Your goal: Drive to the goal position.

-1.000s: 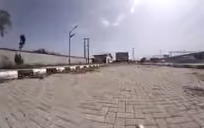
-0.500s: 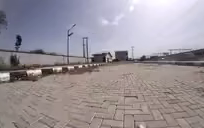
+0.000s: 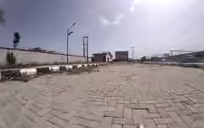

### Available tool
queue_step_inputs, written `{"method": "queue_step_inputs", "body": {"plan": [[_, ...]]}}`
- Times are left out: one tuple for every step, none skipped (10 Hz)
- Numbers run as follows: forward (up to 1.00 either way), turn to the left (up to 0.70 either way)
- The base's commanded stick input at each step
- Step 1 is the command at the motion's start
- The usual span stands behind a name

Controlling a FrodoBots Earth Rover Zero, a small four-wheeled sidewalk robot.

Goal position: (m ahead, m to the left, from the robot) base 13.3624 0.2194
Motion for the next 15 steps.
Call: {"method": "queue_step_inputs", "body": {"plan": [[1.00, -0.40], [1.00, -0.40], [1.00, -0.40], [1.00, -0.40], [1.00, -0.34], [1.00, -0.17], [1.00, -0.06], [1.00, -0.02], [1.00, 0.00], [1.00, 0.00], [1.00, 0.00], [1.00, 0.00], [1.00, 0.00], [1.00, 0.00], [1.00, 0.00]]}}
